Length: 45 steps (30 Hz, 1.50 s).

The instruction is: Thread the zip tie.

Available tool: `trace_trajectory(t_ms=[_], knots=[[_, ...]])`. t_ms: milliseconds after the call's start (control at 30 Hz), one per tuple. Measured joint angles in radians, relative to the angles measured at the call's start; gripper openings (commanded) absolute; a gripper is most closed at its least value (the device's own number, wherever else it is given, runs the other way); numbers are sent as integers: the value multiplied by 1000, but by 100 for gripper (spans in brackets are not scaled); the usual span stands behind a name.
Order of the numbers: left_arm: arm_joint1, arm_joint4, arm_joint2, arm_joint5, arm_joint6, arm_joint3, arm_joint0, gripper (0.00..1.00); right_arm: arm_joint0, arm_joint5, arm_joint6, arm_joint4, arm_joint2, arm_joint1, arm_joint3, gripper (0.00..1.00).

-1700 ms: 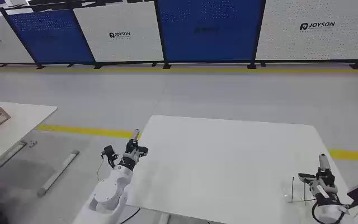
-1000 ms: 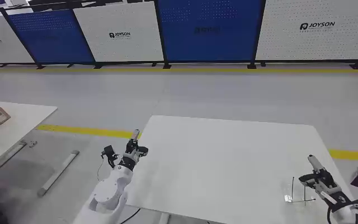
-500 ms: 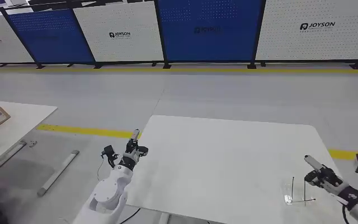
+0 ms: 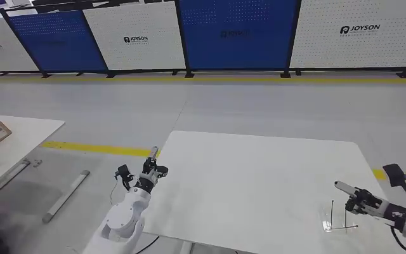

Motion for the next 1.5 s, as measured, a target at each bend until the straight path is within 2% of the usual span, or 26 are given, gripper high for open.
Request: trace_trajectory(t_ms=[200, 300, 433, 500, 667, 833, 867, 1300, 1500], knots=[[0, 0, 0, 0, 0, 0, 0, 100, 0, 0, 0, 0, 0, 0, 0, 100], [0, 0, 0, 0, 0, 0, 0, 100, 6, -25, 34, 5, 28, 8, -14, 100], [0, 0, 0, 0, 0, 0, 0, 100, 8, -93, 162, 56, 114, 29, -12, 100], [0, 0, 0, 0, 0, 0, 0, 100, 13, -111, 203, 50, 114, 44, 5, 100], [0, 0, 0, 0, 0, 0, 0, 100, 43, -117, 174, -18, 29, 116, 77, 100], [0, 0, 0, 0, 0, 0, 0, 100, 93, -152, 176, -105, -132, 218, 156, 100], [0, 0, 0, 0, 0, 0, 0, 100, 100, -153, 176, -105, -143, 228, 164, 100], [0, 0, 0, 0, 0, 0, 0, 100, 101, -151, 176, -89, -142, 228, 163, 100], [0, 0, 0, 0, 0, 0, 0, 100, 128, -164, 176, -76, -198, 243, 216, 100]])
